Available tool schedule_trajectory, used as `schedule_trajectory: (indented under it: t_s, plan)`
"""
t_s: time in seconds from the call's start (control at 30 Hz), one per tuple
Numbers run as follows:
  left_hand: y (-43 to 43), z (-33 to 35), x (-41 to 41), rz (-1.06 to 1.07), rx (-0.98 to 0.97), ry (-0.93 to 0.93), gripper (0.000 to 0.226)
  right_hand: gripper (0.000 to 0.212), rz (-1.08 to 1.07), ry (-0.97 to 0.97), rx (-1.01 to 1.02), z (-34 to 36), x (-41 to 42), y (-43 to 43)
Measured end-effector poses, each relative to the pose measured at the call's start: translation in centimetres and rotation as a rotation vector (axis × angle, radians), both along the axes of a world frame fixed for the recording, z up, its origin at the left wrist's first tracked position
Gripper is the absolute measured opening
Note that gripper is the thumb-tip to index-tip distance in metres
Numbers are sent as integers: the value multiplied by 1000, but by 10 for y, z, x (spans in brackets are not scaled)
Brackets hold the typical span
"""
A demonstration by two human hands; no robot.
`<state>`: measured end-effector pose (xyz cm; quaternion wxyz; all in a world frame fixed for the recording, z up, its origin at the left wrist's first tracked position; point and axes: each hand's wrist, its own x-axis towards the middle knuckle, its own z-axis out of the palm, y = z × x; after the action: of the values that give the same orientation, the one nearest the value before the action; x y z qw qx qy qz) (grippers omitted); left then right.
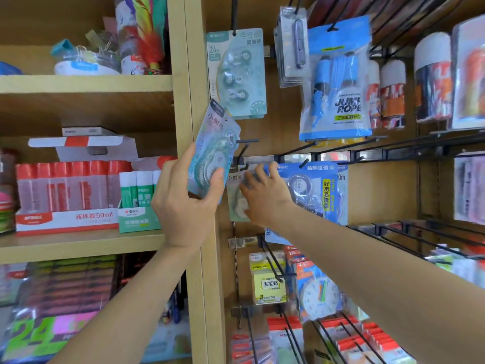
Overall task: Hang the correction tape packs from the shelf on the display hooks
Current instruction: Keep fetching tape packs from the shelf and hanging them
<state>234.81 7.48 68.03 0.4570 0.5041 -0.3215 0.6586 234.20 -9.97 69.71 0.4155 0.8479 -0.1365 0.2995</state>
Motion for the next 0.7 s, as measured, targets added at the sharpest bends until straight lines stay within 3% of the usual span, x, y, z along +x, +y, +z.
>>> schedule_trajectory:
  t_s: [0.1, 0.2, 0.3, 0.43, 0.53, 0.7]
  plan:
    - [0, 0, 0, 4, 4, -10, 46, 58, 149, 2, 32, 0, -9, -4]
    - [1, 2, -1, -5, 9, -5, 46, 49, 415, -60, 236, -4, -30, -6]
    - [1, 1, -1, -25, 6, -19, 46, 28, 786, -168, 671, -7, -56, 1]
    - [1, 1, -1, -49, -38, -43, 46, 17, 1209, -240, 1486, -1, -82, 21]
    - [0, 0, -2, -114, -67, -30, 48, 34, 1288, -142, 1758, 10, -84, 36]
    - [1, 0, -2, -175, -60, -49, 46, 31, 1365, -96, 1907, 21, -79, 57]
